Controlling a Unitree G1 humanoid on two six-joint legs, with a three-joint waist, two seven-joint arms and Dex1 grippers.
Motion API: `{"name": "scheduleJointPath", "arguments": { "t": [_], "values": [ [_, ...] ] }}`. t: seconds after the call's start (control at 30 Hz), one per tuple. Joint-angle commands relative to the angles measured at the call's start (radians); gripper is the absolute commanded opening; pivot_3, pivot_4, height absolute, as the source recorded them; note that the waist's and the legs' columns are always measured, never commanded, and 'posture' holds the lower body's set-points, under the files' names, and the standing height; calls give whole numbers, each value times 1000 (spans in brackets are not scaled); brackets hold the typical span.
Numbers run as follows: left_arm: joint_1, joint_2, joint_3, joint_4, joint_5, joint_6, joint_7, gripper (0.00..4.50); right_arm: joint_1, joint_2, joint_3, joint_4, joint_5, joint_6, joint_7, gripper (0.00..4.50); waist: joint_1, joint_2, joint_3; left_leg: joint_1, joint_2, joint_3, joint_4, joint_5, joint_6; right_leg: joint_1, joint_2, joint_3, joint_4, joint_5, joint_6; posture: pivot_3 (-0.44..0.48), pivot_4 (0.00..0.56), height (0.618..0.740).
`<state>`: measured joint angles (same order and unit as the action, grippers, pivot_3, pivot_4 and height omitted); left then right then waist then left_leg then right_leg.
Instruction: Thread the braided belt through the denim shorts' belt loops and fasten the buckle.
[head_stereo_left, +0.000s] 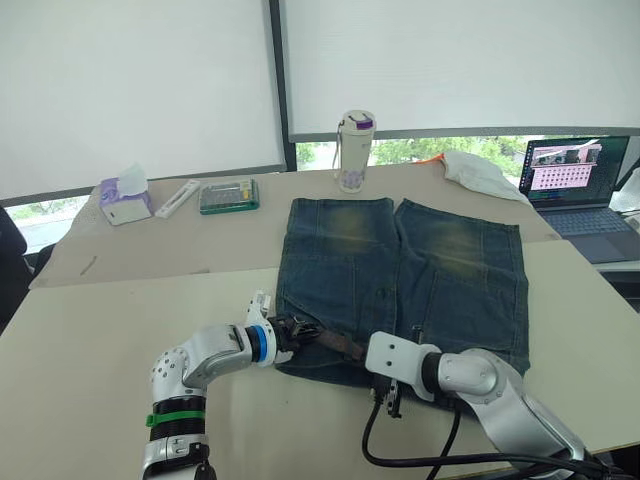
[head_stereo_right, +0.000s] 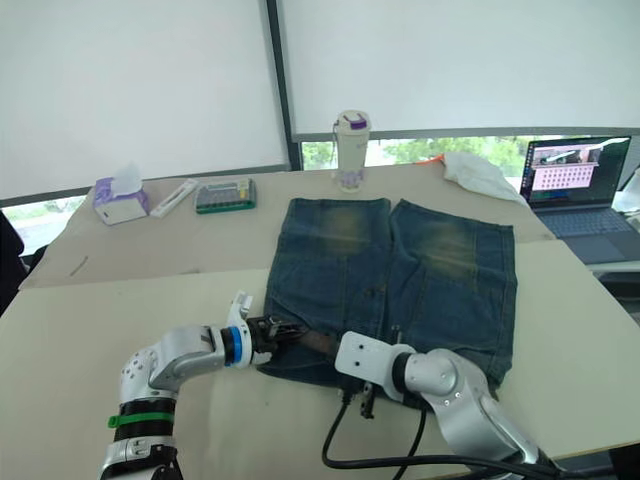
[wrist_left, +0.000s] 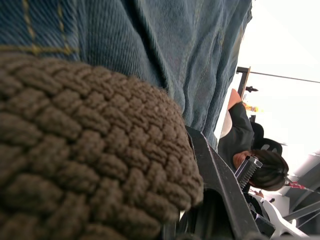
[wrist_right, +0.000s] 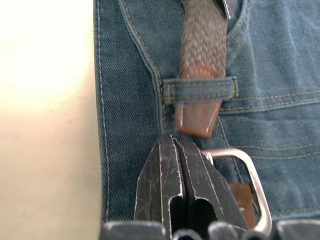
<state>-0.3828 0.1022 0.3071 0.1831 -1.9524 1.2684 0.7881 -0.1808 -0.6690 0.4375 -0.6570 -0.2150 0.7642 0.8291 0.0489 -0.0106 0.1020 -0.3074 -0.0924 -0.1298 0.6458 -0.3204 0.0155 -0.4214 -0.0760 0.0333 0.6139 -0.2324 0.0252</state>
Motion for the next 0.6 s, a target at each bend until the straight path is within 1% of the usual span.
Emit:
{"name": "scheduleJointPath", "arguments": {
  "t": [0.03, 0.1, 0.27, 0.4, 0.6],
  "values": [
    [10, -41, -29, -5, -20, -3, 5, 0, 8, 3, -13, -3, 27, -6, -5, 12, 0, 0, 0, 0, 0, 0, 0, 0, 0, 0, 0, 0, 0, 0, 0, 0, 150, 740],
    [18, -32, -43, 14, -20, 8, -4, 0, 8, -10, -21, -8, 30, -24, -4, 12, 1, 0, 0, 0, 0, 0, 0, 0, 0, 0, 0, 0, 0, 0, 0, 0, 150, 740],
    [17, 11, -58, 74, -20, 26, -49, 0, -5, -60, -43, -13, -44, -100, -66, 1554, 1, 0, 0, 0, 0, 0, 0, 0, 0, 0, 0, 0, 0, 0, 0, 0, 150, 740],
    [7, 28, -61, 102, -20, 27, -73, 0, 1, -110, -42, -37, -83, -177, -72, 1554, 3, 1, -1, 0, -1, 0, 0, 0, 0, 0, 0, -1, 0, 0, 0, 0, 150, 740],
    [-3, 27, -65, 126, -20, 29, -96, 0, -10, -99, -18, -14, -125, -233, -77, 1554, 4, 1, 0, 0, -1, 0, 0, 0, 0, 0, 0, -1, 0, 0, 0, 0, 150, 740]
  ]
}}
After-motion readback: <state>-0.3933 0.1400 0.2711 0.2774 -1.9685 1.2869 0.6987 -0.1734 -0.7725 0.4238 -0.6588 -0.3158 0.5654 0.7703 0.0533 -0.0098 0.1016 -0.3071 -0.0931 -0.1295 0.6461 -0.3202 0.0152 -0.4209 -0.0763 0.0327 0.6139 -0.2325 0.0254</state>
